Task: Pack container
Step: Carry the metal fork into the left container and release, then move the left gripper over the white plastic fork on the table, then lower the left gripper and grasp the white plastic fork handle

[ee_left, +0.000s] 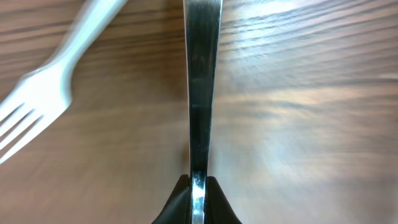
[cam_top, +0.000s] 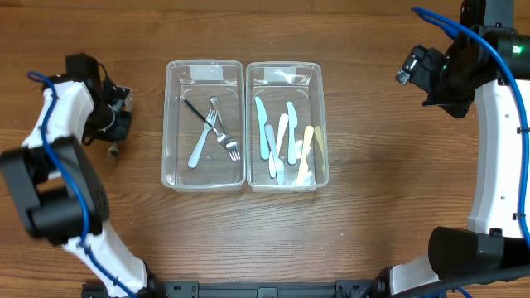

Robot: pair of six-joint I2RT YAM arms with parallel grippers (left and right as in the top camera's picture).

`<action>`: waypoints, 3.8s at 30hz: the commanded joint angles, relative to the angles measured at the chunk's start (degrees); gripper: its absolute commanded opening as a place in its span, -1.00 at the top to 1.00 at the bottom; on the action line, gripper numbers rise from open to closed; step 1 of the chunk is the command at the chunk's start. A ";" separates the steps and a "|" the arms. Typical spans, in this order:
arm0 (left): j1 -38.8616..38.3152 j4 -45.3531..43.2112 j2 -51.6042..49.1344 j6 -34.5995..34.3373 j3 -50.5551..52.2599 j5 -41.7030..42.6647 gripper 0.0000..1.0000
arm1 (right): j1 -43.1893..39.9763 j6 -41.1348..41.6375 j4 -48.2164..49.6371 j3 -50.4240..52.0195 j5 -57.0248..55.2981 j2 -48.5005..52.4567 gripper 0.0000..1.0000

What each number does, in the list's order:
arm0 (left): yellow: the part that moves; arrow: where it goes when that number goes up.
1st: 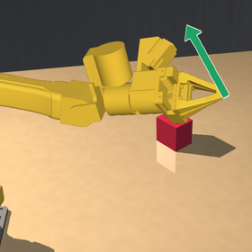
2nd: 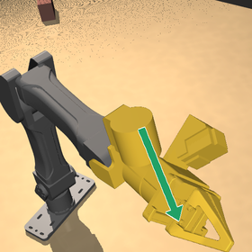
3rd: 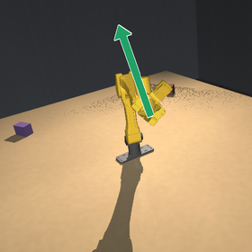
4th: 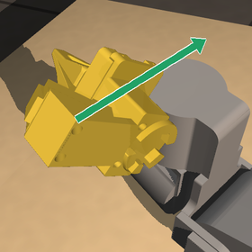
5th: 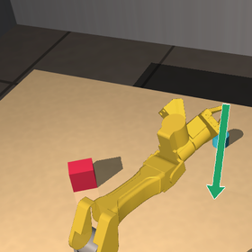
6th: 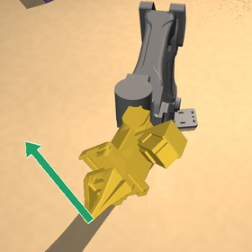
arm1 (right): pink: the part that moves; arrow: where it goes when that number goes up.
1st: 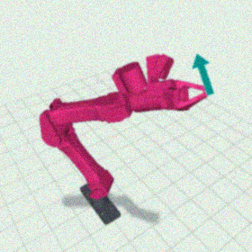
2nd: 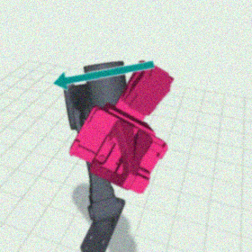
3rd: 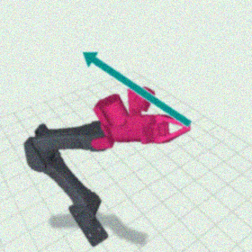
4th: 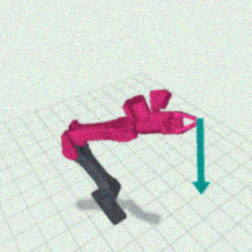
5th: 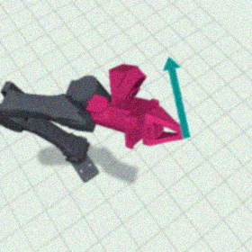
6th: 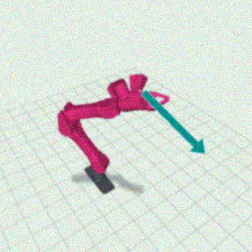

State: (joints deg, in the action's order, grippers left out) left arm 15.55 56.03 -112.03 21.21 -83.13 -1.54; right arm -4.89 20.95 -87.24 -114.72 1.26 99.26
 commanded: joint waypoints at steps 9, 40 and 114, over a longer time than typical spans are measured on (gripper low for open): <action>-12.94 11.23 27.08 -29.57 -6.19 3.23 0.92 | -0.13 -0.15 -0.15 -0.04 0.00 -0.13 -0.84; -30.73 10.51 7.32 -34.23 -17.44 -6.19 0.43 | -0.13 -0.17 -1.01 -0.04 0.37 -0.13 -0.84; 2.47 4.74 -16.33 36.89 -29.09 1.01 -0.97 | -0.13 -1.46 -0.13 -0.04 0.35 -0.13 -0.85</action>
State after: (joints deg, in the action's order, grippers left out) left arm 18.41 60.42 -125.93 56.36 -111.37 -0.36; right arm -4.89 19.77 -87.64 -114.72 1.52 99.26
